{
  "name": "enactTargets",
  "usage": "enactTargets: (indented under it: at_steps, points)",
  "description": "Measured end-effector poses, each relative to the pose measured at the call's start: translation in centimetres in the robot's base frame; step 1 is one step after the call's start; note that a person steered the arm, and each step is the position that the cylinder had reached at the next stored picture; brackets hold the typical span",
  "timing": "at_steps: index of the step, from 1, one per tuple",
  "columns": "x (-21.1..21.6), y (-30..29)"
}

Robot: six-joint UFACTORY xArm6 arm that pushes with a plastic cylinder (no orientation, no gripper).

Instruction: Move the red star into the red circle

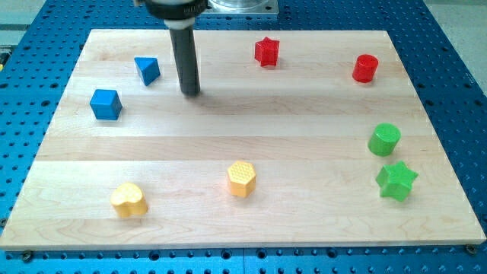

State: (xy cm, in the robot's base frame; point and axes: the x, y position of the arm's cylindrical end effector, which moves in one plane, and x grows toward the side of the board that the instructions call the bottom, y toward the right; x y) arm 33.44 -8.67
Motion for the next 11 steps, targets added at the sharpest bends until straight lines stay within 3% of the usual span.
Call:
enactTargets:
  at_steps: [1, 2, 3, 4, 5, 6, 7, 11]
  points:
    - [-4.9, 2.4]
    - [-7.3, 9.1]
    - [-8.5, 20.4]
    - [-8.5, 20.0]
    - [-6.6, 13.0]
    - [-6.1, 19.0]
    - [-8.1, 22.6]
    - [-7.0, 31.6]
